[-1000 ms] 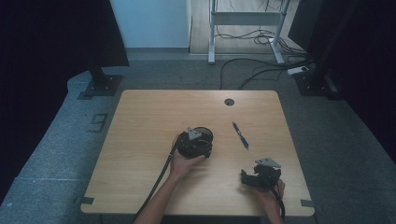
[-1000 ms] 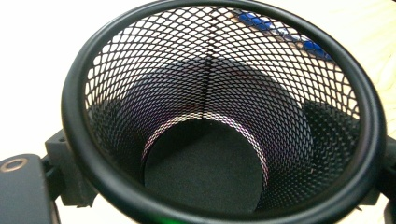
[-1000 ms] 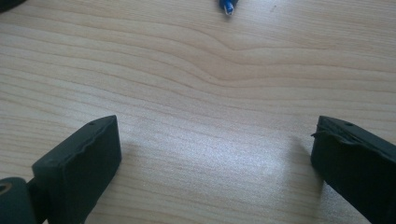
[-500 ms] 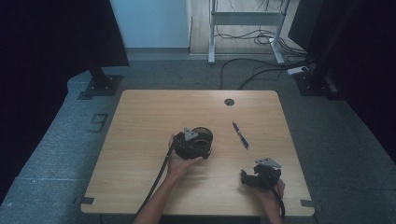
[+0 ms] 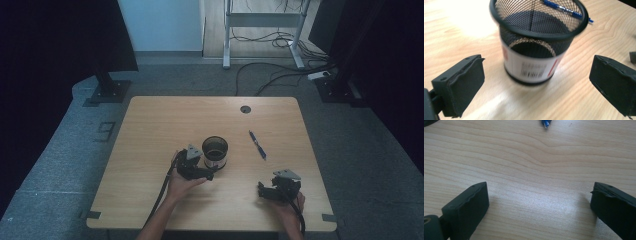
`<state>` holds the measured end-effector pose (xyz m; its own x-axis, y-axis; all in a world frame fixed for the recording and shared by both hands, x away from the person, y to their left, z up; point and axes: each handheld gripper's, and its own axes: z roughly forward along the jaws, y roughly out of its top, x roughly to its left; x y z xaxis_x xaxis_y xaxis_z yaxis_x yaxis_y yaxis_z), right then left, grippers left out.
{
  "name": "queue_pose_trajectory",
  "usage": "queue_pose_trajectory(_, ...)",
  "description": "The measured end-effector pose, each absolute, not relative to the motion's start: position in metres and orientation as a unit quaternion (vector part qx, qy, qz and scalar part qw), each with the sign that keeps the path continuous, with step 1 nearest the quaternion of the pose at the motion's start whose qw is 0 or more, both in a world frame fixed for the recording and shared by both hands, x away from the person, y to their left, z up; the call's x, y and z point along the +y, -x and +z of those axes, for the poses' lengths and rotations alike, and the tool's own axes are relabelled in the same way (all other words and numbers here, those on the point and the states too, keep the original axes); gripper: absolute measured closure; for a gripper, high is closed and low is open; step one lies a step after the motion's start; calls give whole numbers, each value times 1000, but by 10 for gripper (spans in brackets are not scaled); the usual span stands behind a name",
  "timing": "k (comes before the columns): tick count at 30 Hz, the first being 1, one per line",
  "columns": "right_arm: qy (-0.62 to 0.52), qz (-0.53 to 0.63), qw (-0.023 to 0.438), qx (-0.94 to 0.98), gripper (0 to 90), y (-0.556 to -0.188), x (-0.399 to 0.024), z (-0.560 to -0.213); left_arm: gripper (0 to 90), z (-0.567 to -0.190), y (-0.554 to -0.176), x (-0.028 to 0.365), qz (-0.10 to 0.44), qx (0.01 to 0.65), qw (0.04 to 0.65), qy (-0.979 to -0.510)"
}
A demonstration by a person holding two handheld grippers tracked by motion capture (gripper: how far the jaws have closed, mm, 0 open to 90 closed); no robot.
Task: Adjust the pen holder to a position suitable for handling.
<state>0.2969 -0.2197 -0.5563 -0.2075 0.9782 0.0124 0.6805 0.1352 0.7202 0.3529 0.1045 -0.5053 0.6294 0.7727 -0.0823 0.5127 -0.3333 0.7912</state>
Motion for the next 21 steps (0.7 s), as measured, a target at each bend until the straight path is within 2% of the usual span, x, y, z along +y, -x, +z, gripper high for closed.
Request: queue_pose_trajectory(21, -581, 308, 242, 713, 15, -297, -220, -556, 74, -532, -315, 177, 171, 433, 399, -790)
